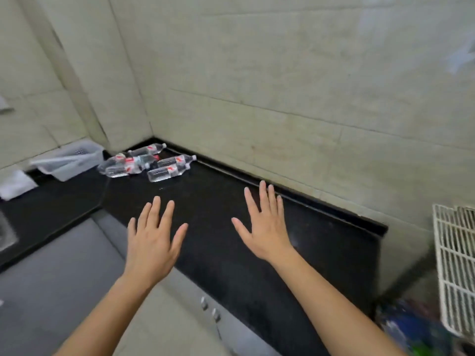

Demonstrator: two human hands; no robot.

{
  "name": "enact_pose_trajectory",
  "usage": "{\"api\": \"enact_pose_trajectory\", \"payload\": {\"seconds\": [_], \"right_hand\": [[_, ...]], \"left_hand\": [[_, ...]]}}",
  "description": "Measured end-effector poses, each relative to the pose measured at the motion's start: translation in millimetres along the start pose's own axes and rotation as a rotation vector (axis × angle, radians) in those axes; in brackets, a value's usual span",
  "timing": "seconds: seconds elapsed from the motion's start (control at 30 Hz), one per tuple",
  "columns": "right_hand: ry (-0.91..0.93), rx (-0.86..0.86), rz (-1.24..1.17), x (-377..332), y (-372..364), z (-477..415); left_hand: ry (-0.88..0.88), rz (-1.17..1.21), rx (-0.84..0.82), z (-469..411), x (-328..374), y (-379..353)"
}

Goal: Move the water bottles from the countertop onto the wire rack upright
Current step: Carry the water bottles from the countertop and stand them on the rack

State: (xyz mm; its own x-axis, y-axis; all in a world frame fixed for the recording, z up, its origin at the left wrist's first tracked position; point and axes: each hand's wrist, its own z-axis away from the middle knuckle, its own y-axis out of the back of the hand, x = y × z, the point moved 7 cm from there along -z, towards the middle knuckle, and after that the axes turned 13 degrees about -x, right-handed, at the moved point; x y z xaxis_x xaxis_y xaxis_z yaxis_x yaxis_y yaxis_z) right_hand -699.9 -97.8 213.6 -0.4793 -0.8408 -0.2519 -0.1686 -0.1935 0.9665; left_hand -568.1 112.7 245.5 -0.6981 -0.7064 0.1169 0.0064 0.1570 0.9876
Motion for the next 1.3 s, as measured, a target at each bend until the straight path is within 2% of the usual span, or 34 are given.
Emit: {"api": "enact_pose_trajectory", "payload": {"seconds": [0.17, 0.3, 0.4, 0.63, 0.8, 1.07, 1.2, 1.3], "right_hand": [[0.136, -0.076, -0.017, -100.1, -42.4, -63.2], [0.174, -0.129, -0.04, -136.4, -75.3, -115.6], [0.166, -0.156, -0.069, -147.1, -103.3, -158.0], [-0.01, -0.281, -0.19, -129.1, -155.1, -287.6], [-0.082, -0.304, -0.285, -125.1, -161.2, -364.3], [-0.135, -0.405, -0.346, -151.3, -208.4, -439.9], [-0.214, -0.451, -0.375, -158.9, -240.6, -486.4], [-0.337, -0.439, -0.446, -160.7, -253.4, -525.7]], "left_hand": [[0.12, 0.024, 0.014, -26.8, -107.7, 5.2], [0.175, 0.08, 0.004, -59.7, -158.8, -11.6], [0.183, 0.075, -0.062, -91.5, -185.9, -39.7], [0.129, 0.004, -0.289, -230.3, -222.8, -93.0], [0.064, -0.025, -0.249, -322.1, -249.4, -82.4], [0.046, -0.042, -0.398, -418.5, -313.7, -135.5], [-0.017, -0.059, -0.466, -487.0, -348.3, -166.9], [-0.091, -0.034, -0.536, -545.4, -366.4, -188.1]]}}
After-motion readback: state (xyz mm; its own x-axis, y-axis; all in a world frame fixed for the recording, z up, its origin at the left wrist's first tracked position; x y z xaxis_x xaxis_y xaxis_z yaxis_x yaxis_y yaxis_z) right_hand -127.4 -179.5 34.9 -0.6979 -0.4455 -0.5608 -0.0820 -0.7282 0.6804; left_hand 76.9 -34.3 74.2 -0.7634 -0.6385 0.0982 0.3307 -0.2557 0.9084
